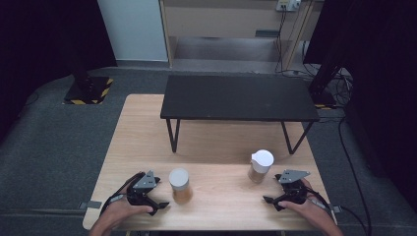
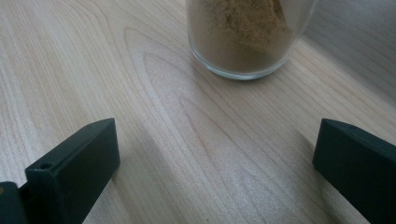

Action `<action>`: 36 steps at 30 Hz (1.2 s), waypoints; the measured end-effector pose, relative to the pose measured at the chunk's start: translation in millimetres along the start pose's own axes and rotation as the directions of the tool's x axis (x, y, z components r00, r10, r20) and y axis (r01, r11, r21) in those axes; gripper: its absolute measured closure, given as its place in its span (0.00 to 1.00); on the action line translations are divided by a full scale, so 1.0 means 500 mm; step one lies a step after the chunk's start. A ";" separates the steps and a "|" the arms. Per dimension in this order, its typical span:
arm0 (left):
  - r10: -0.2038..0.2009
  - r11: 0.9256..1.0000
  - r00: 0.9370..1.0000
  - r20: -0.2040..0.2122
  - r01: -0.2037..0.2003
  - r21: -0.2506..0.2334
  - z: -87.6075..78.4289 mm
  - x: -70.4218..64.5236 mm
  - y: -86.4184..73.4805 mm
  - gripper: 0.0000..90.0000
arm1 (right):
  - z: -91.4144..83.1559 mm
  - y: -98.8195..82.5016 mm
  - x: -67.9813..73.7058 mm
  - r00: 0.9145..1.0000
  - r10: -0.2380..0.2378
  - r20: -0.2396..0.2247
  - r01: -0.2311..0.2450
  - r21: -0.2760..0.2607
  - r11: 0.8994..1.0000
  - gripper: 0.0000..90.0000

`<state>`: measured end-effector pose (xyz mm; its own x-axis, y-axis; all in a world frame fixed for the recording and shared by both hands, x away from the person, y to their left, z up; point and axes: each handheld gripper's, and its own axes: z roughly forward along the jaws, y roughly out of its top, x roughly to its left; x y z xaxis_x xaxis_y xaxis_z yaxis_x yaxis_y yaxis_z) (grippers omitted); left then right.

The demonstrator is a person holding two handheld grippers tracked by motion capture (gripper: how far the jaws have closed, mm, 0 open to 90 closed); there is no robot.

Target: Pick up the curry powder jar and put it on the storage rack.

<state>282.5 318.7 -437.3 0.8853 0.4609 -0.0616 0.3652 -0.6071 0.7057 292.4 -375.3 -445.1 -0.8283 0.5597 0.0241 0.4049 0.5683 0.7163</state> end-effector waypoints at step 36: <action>0.062 0.980 0.997 0.037 -0.054 -0.192 -0.029 -0.033 0.027 0.03 | -0.001 0.000 0.001 1.000 0.001 0.001 -0.001 0.002 1.000 0.01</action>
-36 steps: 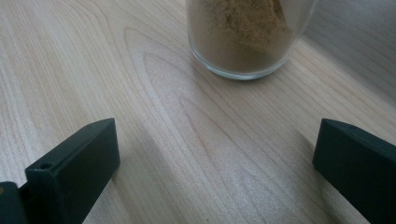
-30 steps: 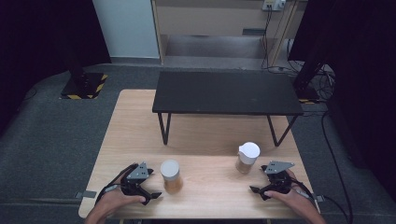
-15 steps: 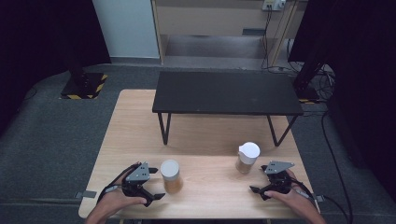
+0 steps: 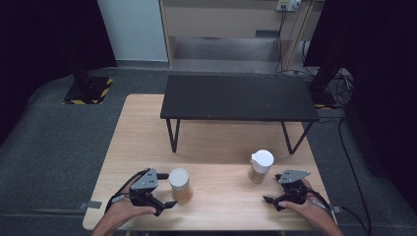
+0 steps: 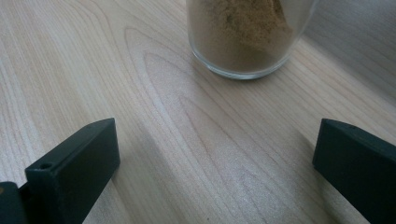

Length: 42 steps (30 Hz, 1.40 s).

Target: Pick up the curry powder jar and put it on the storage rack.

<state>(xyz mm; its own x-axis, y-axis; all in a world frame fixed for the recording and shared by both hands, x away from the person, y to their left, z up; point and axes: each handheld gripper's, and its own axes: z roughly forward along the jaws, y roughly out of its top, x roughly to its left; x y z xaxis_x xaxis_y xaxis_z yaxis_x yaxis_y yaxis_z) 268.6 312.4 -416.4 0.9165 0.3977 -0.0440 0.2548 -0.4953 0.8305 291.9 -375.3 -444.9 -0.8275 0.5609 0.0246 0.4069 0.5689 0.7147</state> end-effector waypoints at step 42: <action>-0.026 0.991 0.999 -0.039 0.020 -0.132 0.030 -0.022 0.022 0.24 | 0.000 0.000 0.000 1.000 0.001 0.000 -0.001 0.000 1.000 0.01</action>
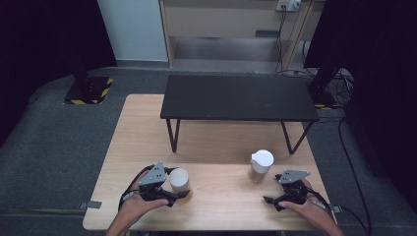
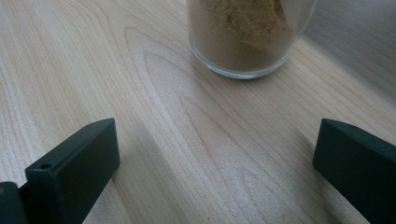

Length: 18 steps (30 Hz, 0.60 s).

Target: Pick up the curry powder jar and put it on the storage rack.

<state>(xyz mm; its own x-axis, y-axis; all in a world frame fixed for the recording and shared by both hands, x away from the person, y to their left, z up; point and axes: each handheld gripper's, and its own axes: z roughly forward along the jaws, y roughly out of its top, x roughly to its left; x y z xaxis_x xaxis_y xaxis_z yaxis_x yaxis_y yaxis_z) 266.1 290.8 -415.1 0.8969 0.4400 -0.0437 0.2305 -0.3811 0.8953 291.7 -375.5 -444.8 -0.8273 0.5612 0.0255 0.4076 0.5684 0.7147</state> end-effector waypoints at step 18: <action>0.005 1.000 1.000 0.021 -0.004 -0.017 0.002 0.003 0.000 0.37 | 0.000 0.000 0.000 1.000 0.000 0.000 0.000 0.000 1.000 0.01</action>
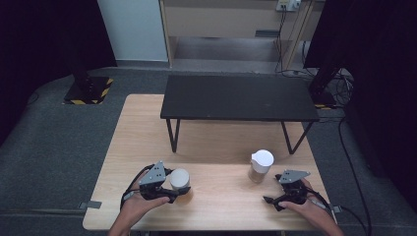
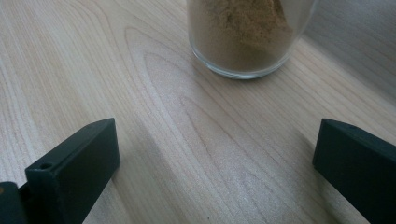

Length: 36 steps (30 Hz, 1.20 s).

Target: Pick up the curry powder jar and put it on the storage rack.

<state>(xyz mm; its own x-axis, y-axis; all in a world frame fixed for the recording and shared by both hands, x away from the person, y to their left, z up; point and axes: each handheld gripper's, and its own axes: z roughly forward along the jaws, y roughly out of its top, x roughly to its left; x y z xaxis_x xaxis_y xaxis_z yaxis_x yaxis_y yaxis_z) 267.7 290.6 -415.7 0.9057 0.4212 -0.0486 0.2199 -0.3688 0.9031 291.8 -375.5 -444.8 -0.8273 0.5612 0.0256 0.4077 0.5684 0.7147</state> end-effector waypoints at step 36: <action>0.026 0.999 0.997 0.074 -0.022 -0.046 0.022 -0.020 0.068 0.37 | 0.000 0.000 0.001 1.000 0.002 0.002 -0.002 0.000 1.000 0.01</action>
<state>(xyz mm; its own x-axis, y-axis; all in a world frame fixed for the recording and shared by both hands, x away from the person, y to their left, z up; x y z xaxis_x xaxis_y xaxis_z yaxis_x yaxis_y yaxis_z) 270.2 264.7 -389.0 0.9353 0.3492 -0.0569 0.1829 -0.3397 0.9226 291.3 -375.3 -444.9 -0.8260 0.5631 0.0255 0.4089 0.5674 0.7148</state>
